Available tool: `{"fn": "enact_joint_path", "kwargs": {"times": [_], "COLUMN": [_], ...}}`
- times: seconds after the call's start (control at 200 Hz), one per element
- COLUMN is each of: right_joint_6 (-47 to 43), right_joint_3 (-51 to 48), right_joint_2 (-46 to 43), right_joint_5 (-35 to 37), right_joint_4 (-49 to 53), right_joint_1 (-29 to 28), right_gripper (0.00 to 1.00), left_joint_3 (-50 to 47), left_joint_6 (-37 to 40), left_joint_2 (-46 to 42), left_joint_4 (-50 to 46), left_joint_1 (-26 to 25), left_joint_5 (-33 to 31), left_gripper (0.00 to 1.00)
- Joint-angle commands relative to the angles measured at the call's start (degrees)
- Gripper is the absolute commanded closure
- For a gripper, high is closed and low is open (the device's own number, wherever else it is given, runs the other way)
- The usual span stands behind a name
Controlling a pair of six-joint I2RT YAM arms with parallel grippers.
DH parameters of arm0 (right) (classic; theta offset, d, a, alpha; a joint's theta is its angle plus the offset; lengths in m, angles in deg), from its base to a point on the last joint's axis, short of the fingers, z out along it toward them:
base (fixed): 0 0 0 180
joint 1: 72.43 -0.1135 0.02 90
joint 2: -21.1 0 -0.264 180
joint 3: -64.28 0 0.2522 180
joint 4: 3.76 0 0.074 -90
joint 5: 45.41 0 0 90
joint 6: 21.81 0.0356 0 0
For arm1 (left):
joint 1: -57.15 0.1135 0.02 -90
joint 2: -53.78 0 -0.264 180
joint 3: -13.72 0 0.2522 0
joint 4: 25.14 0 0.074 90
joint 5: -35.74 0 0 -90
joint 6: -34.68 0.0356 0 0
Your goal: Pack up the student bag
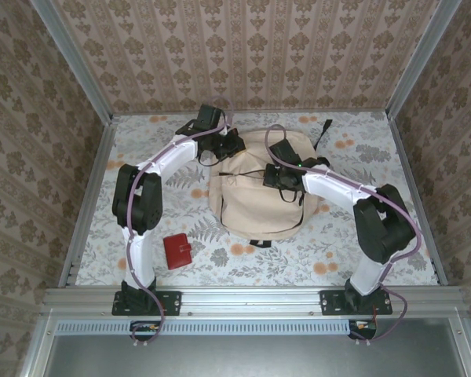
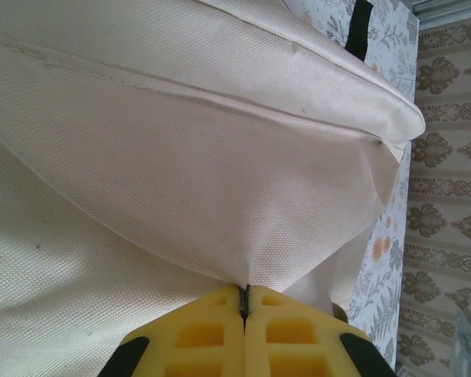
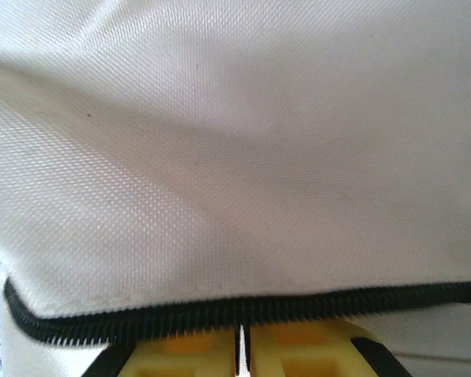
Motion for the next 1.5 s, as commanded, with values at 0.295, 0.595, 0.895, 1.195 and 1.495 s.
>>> {"fn": "enact_joint_path", "kwargs": {"times": [0.295, 0.595, 0.895, 1.195, 1.495], "right_joint_6": [8.96, 9.43, 2.50, -3.00, 0.02], "right_joint_3": [-8.54, -6.16, -5.93, -9.07, -9.58], "right_joint_2": [-2.78, 1.16, 0.92, 0.48, 4.37], "right_joint_5": [-5.73, -0.74, 10.79, -8.76, -5.27], "right_joint_4": [-16.06, -17.15, -17.92, -23.83, -27.84], "right_joint_1": [0.41, 0.41, -0.68, -0.74, 0.49], "right_gripper": [1.00, 1.00, 1.00, 1.00, 1.00], "left_joint_3": [-0.69, -1.07, -1.37, -1.23, -1.85], "left_joint_6": [0.20, 0.47, 0.74, 0.86, 0.65], "left_joint_2": [-2.75, -3.25, -3.65, -3.52, -3.72], "left_joint_4": [-1.40, -1.74, -1.95, -1.94, -2.17], "left_joint_1": [-0.22, -0.31, -0.30, -0.18, -0.18], "left_joint_5": [1.52, 1.65, 1.85, 1.89, 1.94], "left_gripper": [1.00, 1.00, 1.00, 1.00, 1.00]}}
